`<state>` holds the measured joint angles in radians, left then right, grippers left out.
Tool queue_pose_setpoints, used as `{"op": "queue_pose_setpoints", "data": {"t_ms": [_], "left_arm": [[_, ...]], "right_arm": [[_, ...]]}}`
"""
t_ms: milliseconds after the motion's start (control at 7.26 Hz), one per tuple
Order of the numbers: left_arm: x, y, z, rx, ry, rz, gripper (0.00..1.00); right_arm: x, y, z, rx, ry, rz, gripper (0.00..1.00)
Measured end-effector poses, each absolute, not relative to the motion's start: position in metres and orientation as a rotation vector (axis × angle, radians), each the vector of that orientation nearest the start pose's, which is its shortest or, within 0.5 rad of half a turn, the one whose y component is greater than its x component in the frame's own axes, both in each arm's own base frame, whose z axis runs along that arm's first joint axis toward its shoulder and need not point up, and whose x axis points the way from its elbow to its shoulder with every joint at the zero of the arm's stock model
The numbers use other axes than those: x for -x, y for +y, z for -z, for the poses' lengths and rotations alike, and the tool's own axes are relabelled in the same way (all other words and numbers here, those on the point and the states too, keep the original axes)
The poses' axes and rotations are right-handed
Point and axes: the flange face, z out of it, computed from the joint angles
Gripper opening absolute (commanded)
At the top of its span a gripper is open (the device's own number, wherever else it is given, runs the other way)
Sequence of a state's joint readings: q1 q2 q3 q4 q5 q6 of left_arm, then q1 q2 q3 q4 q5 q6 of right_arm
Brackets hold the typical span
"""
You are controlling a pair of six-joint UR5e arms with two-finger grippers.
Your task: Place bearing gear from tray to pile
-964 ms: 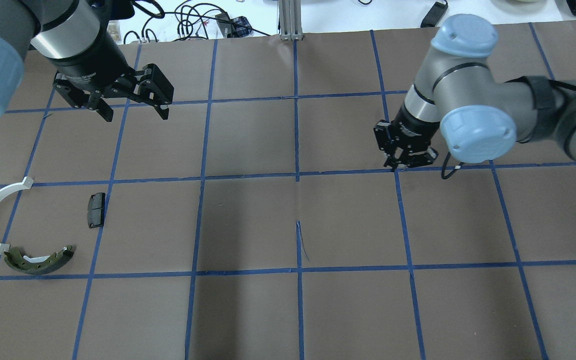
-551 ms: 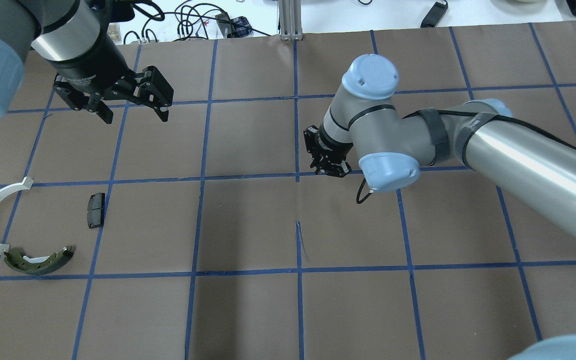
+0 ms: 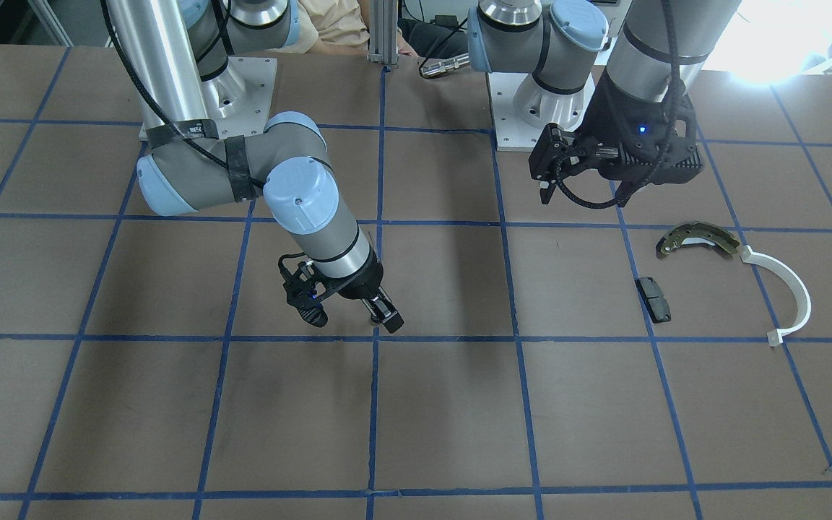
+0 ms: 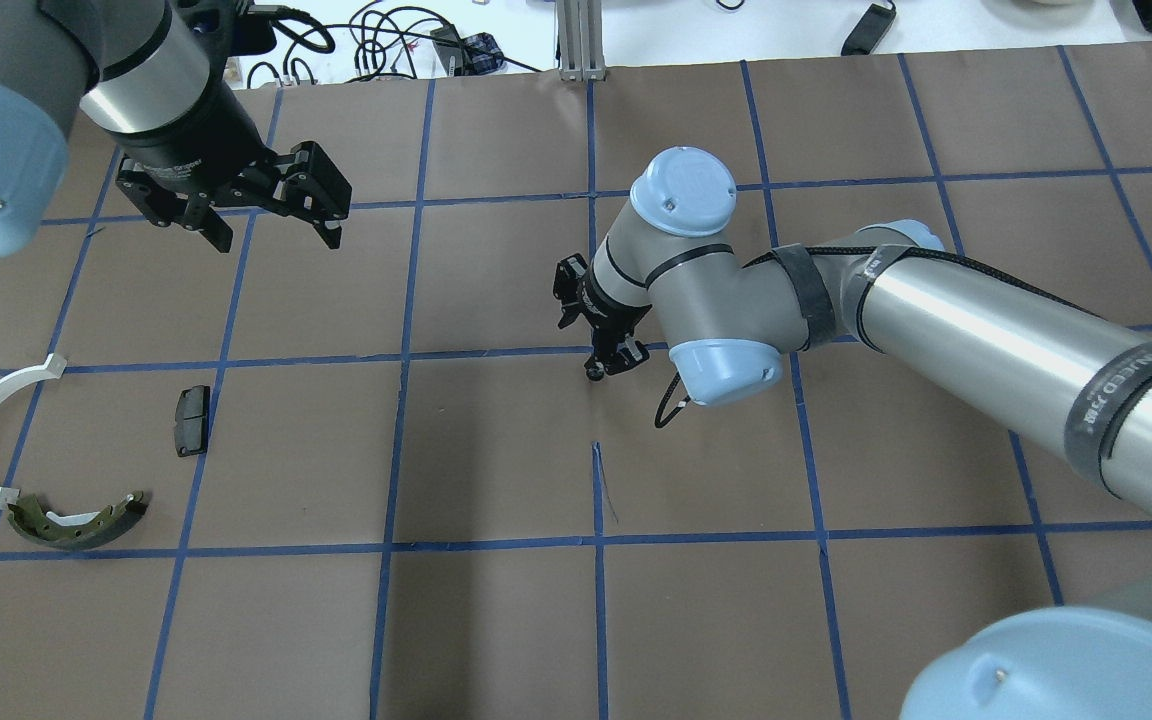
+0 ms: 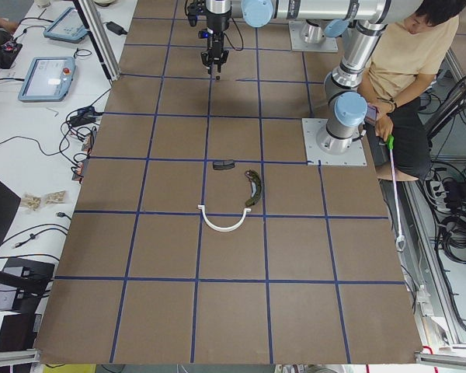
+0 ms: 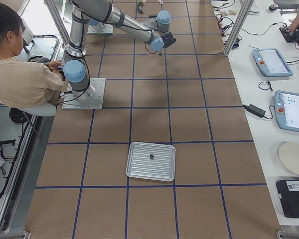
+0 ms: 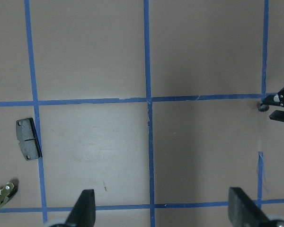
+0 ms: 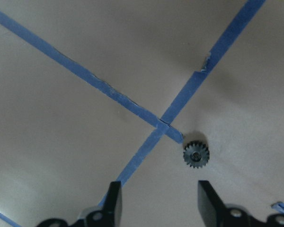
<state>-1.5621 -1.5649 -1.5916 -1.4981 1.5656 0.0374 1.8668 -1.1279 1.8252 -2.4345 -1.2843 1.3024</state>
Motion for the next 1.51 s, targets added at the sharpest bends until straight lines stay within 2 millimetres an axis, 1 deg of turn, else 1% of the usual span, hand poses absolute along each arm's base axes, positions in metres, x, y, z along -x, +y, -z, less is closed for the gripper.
{"op": "queue_pose_setpoints", "data": {"t_ms": [138, 275, 413, 551, 689, 826, 964, 1102, 1240, 1377, 1515], "left_arm": [[0.129, -0.496, -0.489, -0.052, 3.143, 0.102, 1.00], [0.130, -0.497, -0.485, -0.040, 3.147, 0.093, 1.00], [0.132, -0.502, -0.475, 0.009, 3.152, 0.072, 1.00], [0.140, -0.510, -0.464, 0.071, 3.161, 0.074, 1.00], [0.160, -0.518, -0.451, 0.095, 3.175, 0.085, 1.00], [0.188, -0.522, -0.432, 0.093, 3.181, 0.060, 1.00], [0.219, -0.523, -0.411, 0.061, 3.182, 0.029, 1.00], [0.250, -0.525, -0.388, 0.007, 3.182, 0.009, 1.00], [0.282, -0.526, -0.360, -0.036, 3.183, 0.000, 1.00], [0.312, -0.521, -0.330, -0.064, 3.181, -0.005, 1.00], [0.331, -0.513, -0.294, -0.083, 3.170, -0.046, 1.00]], "right_arm": [[-0.317, -0.529, -0.221, -1.298, 2.517, -0.092, 1.00], [-0.292, -0.535, -0.234, -1.191, 2.604, -0.029, 1.00], [-0.254, -0.541, -0.254, -1.018, 2.730, 0.007, 1.00], [-0.209, -0.545, -0.277, -0.840, 2.838, 0.017, 1.00], [-0.161, -0.548, -0.296, -0.670, 2.927, 0.037, 1.00], [-0.115, -0.548, -0.313, -0.506, 3.018, 0.065, 1.00], [-0.061, -0.546, -0.326, -0.378, 3.101, 0.067, 1.00], [-0.004, -0.542, -0.335, -0.290, 3.156, 0.052, 1.00], [0.059, -0.535, -0.338, -0.209, 3.190, 0.031, 1.00], [0.122, -0.524, -0.337, -0.141, 3.202, 0.007, 1.00], [0.186, -0.508, -0.329, -0.087, 3.197, -0.022, 1.00]]}}
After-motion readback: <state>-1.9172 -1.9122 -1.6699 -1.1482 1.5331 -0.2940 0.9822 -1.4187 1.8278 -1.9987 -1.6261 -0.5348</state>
